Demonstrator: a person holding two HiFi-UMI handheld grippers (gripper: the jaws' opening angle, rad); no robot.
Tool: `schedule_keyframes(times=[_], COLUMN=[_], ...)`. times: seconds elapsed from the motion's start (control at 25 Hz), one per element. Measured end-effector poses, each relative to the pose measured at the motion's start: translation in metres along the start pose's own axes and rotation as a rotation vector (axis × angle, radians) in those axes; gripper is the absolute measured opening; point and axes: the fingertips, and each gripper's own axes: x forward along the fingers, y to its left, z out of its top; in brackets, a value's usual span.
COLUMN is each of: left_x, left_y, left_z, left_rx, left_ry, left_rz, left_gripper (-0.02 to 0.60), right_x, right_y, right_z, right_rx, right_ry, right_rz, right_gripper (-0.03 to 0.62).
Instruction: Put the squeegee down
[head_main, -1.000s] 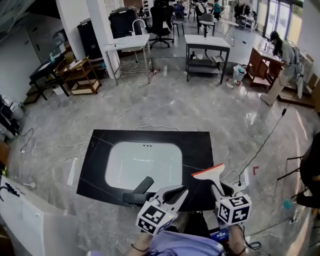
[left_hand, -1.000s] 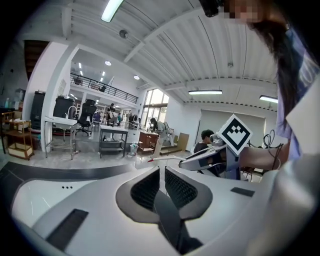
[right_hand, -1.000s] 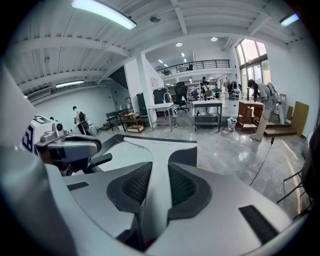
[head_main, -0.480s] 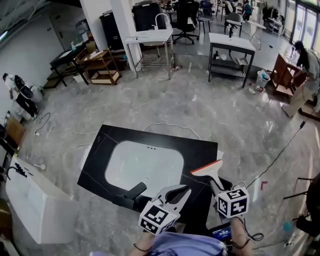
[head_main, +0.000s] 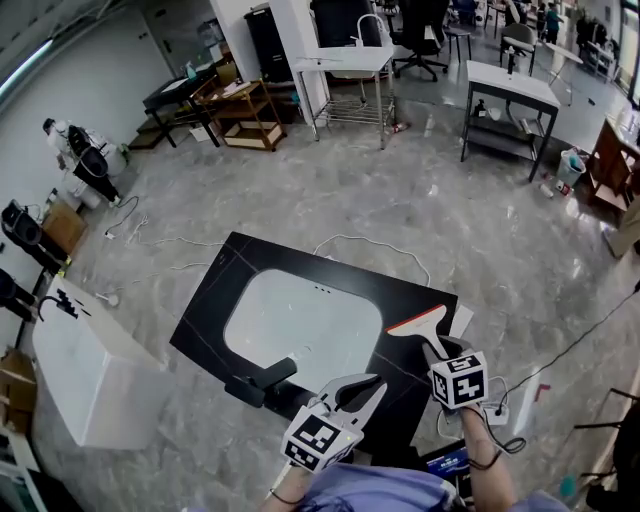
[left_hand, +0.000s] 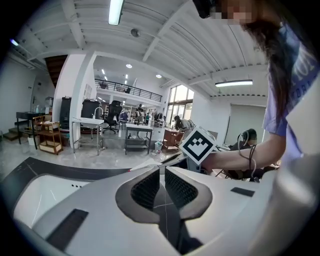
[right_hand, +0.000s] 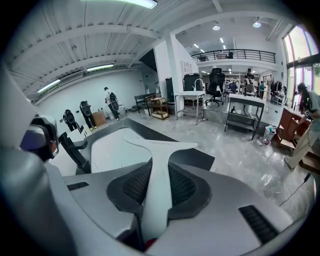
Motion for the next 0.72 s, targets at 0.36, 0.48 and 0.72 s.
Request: schedule_keyframes(times=[0.36, 0.48, 0.72], left_x=[-0.005, -0.011, -0.017], left_y=[0.008, 0.012, 0.020], left_z=[-0.003, -0.004, -0.009], left_rx=[-0.029, -0.040, -0.046], left_ry=[0.017, 0.020, 0.031], left_rz=[0.080, 0.113, 0.149], left_gripper=[0.043, 0.043, 0.043], right_x=[0.063, 0.076, 0.090], right_y=[-0.009, -0.009, -0.007], right_z=[-0.026, -0.040, -0.057], right_rx=[0.001, -0.008, -0.021], right_ry=[0.083, 0.123, 0.161], right_rz=[0.011, -0.009, -0.023], right_gripper=[0.095, 0.095, 0.095])
